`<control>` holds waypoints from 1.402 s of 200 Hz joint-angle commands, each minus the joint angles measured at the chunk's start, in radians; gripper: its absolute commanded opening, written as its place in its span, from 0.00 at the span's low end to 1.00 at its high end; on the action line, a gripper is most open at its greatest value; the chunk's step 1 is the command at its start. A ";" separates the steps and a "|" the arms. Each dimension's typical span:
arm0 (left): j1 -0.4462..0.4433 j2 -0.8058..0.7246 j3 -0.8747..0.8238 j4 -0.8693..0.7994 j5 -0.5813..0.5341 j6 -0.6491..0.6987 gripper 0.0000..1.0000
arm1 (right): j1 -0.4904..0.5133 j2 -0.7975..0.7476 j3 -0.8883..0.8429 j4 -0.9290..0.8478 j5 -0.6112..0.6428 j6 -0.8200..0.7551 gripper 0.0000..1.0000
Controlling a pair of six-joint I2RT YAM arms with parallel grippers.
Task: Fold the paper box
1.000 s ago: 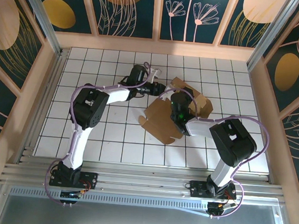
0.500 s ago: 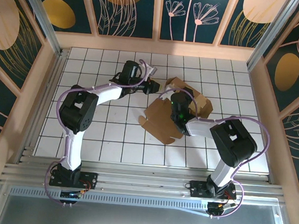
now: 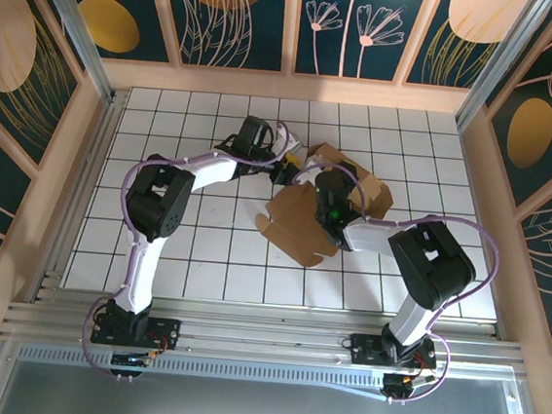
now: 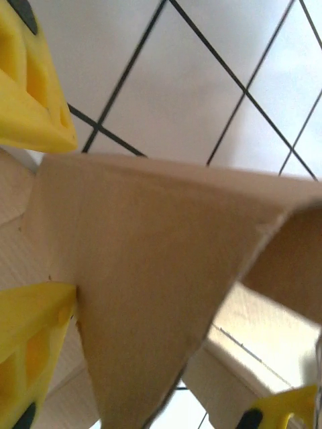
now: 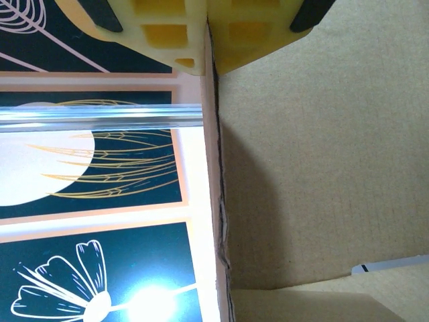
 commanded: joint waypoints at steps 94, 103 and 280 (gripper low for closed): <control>-0.056 0.123 0.111 0.165 -0.062 -0.028 0.50 | 0.025 -0.007 -0.014 -0.147 -0.044 0.101 0.00; -0.057 0.139 0.129 0.177 -0.053 -0.048 0.50 | 0.026 -0.008 -0.014 -0.160 -0.050 0.114 0.00; -0.075 0.249 0.331 0.079 -0.106 -0.071 0.00 | 0.013 -0.301 0.325 -0.966 -0.659 0.842 0.99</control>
